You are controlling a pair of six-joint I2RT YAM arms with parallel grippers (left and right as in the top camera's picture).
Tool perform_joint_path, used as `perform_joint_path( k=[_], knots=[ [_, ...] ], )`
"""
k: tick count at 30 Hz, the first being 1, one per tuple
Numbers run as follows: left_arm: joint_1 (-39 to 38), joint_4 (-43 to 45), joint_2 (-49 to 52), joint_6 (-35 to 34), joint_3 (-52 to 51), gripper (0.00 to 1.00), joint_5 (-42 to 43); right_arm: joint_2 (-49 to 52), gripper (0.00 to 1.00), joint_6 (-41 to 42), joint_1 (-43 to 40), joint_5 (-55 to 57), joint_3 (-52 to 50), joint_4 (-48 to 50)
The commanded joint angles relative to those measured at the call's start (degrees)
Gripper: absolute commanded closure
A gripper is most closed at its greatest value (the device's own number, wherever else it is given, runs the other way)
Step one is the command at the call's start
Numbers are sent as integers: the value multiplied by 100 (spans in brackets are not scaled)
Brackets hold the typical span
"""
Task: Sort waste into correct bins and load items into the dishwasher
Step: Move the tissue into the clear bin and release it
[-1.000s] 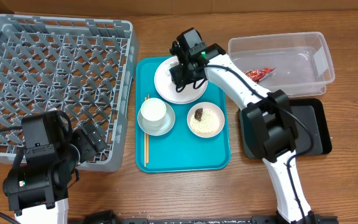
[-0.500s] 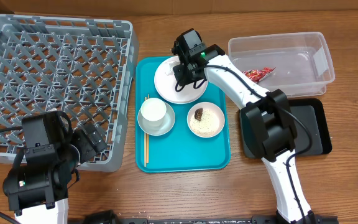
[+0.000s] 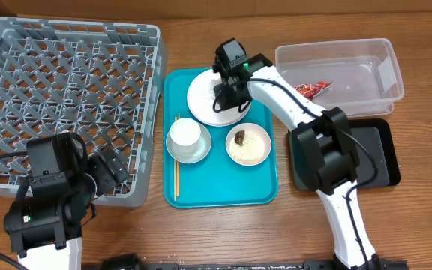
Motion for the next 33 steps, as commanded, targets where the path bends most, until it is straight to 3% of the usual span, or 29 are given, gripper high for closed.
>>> perform_joint_path(
  k=[1,9,14,19,20,21,26,33],
  knots=[
    [31,9,9,31,127,0,-55,-1003,96,144,-254,92,13,-116],
    [31,46,85,31,127,0,-76,-2500,96,984,-1209,155,11,-911],
    [28,37,133,31,127,0,-70,-2603,96,1943,-2271,-260,-61,-1534],
    [28,50,210,28,127,0,-31,-2597,96,1873,-2844,-892,-503,-1554],
    [28,48,212,28,127,0,-28,-2594,91,1875,-2896,-907,-619,-1552],
    [28,48,214,28,127,0,15,-2594,71,1770,-2935,-931,-780,-1582],
    [28,44,223,66,127,0,57,-2734,50,1134,-2951,-1115,-739,-1650],
    [20,9,223,1427,127,0,629,-3620,46,1016,-3241,-1123,-691,-2103]
  ],
)
